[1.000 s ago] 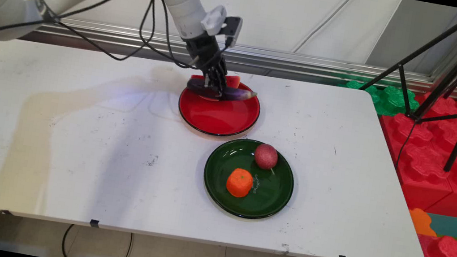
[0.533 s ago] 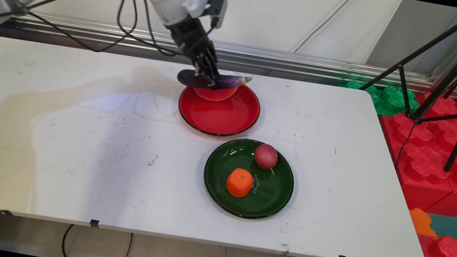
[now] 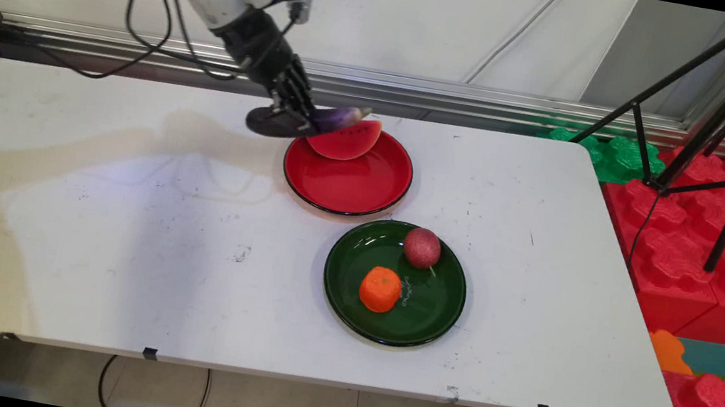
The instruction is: Place the picked object on the table
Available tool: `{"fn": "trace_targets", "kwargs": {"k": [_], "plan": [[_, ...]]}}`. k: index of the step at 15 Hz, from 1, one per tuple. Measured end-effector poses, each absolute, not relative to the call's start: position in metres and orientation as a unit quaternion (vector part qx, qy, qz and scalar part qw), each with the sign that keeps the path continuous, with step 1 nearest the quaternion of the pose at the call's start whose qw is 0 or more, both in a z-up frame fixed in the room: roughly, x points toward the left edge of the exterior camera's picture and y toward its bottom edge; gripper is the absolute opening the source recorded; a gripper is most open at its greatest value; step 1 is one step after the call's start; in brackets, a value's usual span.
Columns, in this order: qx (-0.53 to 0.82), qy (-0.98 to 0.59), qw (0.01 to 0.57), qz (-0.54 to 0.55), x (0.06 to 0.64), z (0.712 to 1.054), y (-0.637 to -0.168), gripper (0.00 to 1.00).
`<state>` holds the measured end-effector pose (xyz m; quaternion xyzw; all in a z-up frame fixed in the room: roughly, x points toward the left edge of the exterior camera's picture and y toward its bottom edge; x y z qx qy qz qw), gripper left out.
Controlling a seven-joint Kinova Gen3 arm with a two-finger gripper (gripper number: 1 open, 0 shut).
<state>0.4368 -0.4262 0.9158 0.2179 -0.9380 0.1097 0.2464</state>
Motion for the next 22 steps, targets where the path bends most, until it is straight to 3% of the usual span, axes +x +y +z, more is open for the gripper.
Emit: {"fn": "trace_targets", "kwargs": {"k": [11,22], "plan": [[0.276,-0.935,0.202,0.089,0.488,0.899,-0.361,0.00],[0.328,-0.929,0.161,0.053,0.516,0.839,-0.342,0.00]]}}
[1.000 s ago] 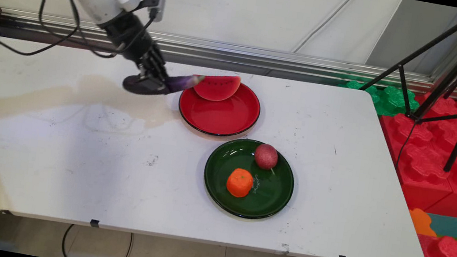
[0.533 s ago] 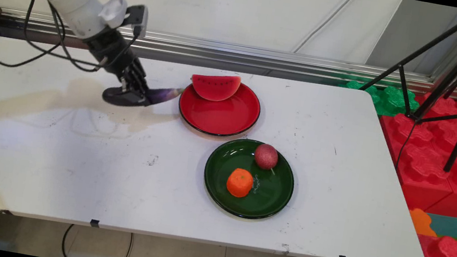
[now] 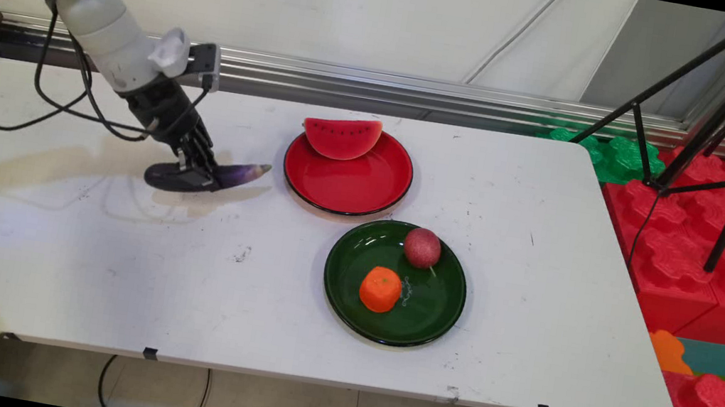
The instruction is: Place the picked object on the table
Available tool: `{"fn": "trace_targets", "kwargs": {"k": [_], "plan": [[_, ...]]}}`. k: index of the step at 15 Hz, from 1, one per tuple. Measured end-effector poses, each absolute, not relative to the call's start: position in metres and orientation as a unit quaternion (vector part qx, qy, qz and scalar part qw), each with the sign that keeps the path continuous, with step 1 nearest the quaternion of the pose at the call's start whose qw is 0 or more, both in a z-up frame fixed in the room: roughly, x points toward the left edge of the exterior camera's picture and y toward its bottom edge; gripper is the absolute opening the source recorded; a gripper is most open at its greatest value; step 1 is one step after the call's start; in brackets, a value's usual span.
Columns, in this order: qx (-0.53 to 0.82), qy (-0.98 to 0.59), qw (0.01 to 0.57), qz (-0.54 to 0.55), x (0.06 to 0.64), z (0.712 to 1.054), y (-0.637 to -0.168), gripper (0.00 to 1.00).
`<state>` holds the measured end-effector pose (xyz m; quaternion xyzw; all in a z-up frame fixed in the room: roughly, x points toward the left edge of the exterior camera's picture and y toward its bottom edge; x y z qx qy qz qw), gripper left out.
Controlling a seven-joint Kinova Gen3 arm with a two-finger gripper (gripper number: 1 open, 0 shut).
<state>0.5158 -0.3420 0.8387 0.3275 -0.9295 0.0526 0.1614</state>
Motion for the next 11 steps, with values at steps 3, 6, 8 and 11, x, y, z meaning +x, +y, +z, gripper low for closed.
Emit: {"fn": "trace_targets", "kwargs": {"k": [3,6,8,11], "plan": [[0.335,-0.928,0.158,0.044,0.518,0.823,-0.340,0.00],[0.339,-0.926,0.159,0.040,0.519,0.812,-0.339,1.00],[0.340,-0.925,0.164,0.040,0.520,0.809,-0.339,1.00],[0.337,-0.925,0.173,0.045,0.521,0.812,-0.338,1.00]]}}
